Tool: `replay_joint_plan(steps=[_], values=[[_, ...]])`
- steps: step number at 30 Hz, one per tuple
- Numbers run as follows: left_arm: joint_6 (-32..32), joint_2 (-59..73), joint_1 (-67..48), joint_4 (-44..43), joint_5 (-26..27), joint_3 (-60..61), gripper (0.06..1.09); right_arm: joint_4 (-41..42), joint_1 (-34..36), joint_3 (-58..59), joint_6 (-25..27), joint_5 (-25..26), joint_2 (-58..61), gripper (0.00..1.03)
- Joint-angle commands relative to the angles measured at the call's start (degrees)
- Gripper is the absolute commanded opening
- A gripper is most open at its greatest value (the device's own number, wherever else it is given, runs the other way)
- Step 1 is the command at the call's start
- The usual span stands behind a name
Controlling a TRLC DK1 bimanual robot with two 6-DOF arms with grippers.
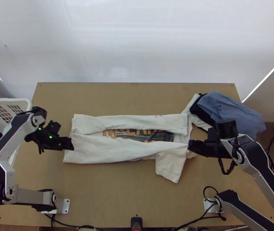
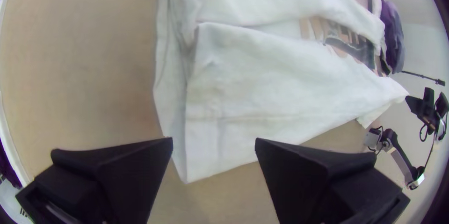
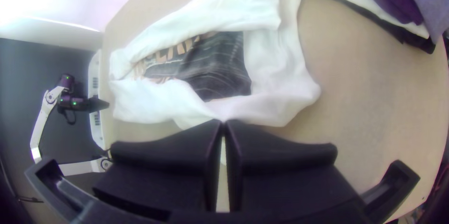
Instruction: Fold the t-shirt
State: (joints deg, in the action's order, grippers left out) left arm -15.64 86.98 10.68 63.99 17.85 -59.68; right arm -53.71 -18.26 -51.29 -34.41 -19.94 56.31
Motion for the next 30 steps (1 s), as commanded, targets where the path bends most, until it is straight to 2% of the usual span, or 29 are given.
replay_joint_plan(steps=[1,3,4,12,17,20,30], values=[[0.8,0.1,-3.0,-6.1,2.9,3.3,0.66,-0.2,-0.2,0.4,-0.2,0.0,-0.7,0.03],[1.1,0.0,-3.0,-8.7,2.9,3.3,0.43,-0.2,-0.2,0.5,-0.2,0.0,-0.9,0.03],[1.4,-0.1,-3.0,-9.9,2.9,3.3,0.37,-0.3,-0.1,0.6,-0.2,0.0,-0.9,0.03],[0.4,0.0,-2.1,-9.3,2.0,3.0,0.38,-0.3,-0.1,0.9,-0.4,0.0,-1.1,0.03],[-2.9,0.0,0.7,-9.1,0.4,3.9,0.39,-0.3,-0.1,1.3,-0.4,0.0,-1.1,0.03],[-4.3,0.2,1.1,-7.9,-0.7,4.0,0.48,-0.3,-0.2,1.3,-0.4,-0.1,-1.1,0.03],[-4.0,0.2,0.8,-7.6,-0.7,4.6,0.48,-0.2,-0.2,1.1,-0.6,-0.1,-1.1,0.03]])
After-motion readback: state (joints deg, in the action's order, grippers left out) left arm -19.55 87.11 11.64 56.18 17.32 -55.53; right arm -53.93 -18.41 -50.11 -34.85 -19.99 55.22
